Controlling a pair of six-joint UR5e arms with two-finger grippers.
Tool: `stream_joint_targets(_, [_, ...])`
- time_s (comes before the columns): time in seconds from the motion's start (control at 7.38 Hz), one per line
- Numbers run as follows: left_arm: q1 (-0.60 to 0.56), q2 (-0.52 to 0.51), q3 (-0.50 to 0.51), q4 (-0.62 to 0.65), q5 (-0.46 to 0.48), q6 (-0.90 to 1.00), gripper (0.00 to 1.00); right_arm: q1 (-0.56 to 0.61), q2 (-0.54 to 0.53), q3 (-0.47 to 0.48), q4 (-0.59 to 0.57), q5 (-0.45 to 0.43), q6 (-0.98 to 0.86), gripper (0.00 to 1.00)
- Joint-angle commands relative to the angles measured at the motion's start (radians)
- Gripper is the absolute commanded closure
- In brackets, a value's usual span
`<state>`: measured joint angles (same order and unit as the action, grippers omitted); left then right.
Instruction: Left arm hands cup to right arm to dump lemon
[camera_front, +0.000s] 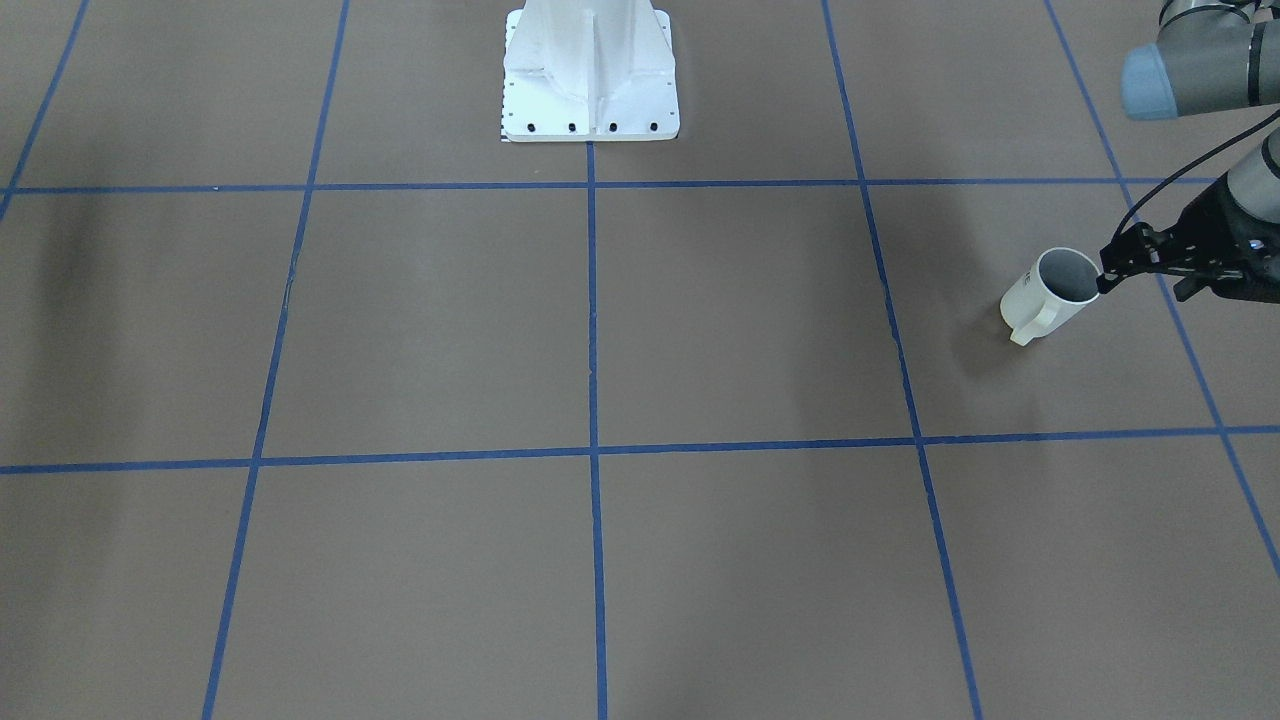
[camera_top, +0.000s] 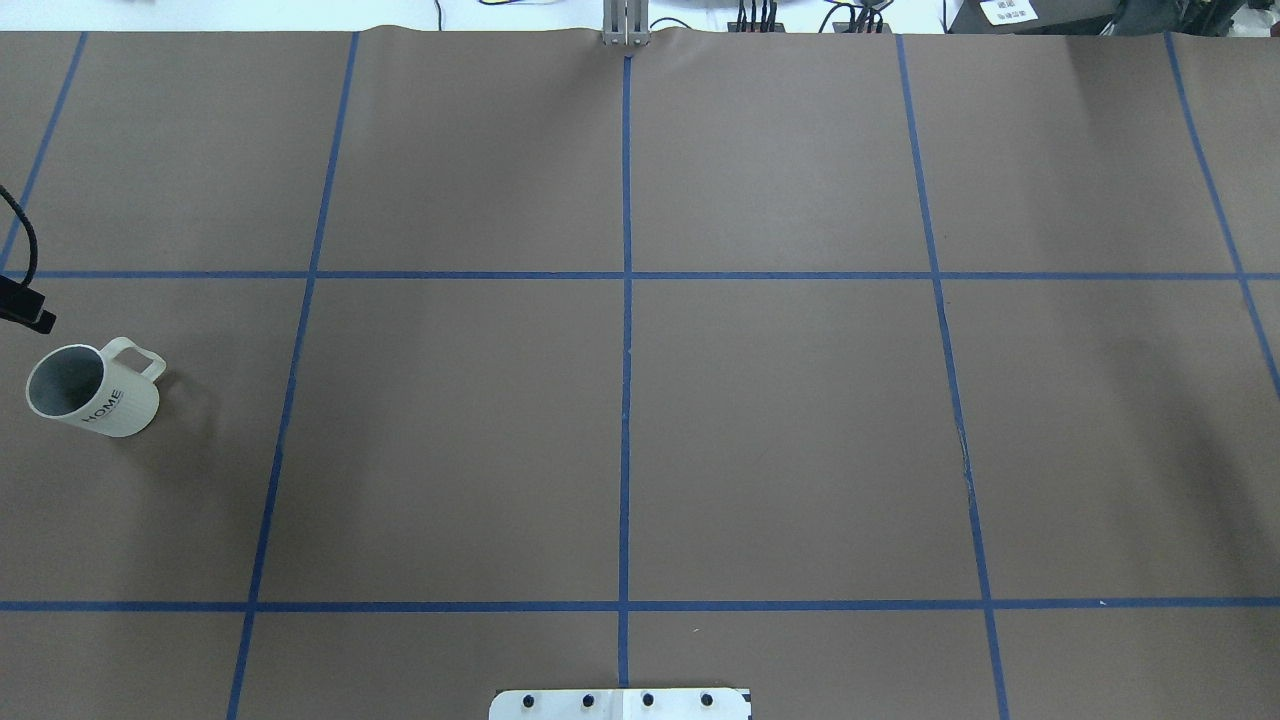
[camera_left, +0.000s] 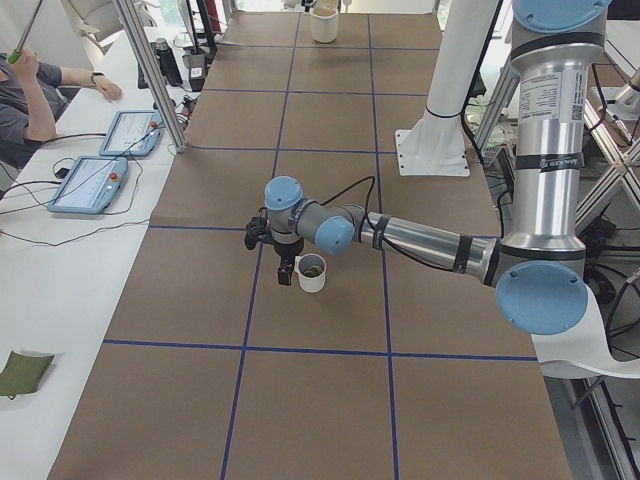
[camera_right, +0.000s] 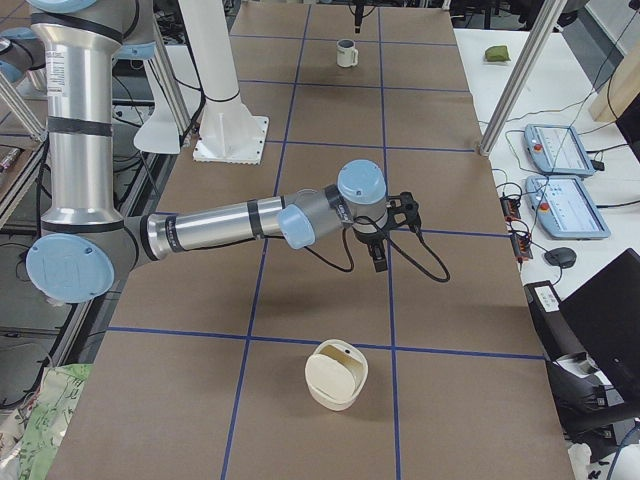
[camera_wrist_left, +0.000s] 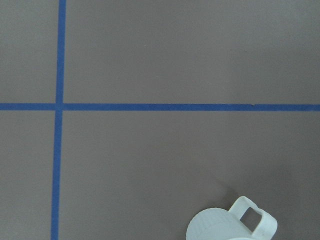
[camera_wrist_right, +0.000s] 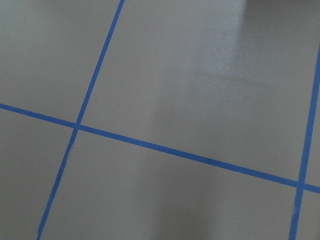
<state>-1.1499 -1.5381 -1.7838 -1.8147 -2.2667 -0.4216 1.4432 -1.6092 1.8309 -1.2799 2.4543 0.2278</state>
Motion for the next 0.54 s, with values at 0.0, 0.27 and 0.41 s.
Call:
stream_joint_targets(0.0, [0.045,0.004,0.007,0.0,0.004,0.026,0.03,-0.007,0.008,0.001,0.001,0.002,0.001,0.0])
stream_joint_targets(0.27, [0.074,-0.003,0.027,-0.001,0.004,0.026,0.06,-0.012,0.012,0.002,0.001,0.014,0.002,0.0])
stream_joint_targets(0.41, [0.078,-0.004,0.03,-0.001,0.006,0.026,0.1,-0.014,0.012,0.002,0.001,0.018,0.002,0.0])
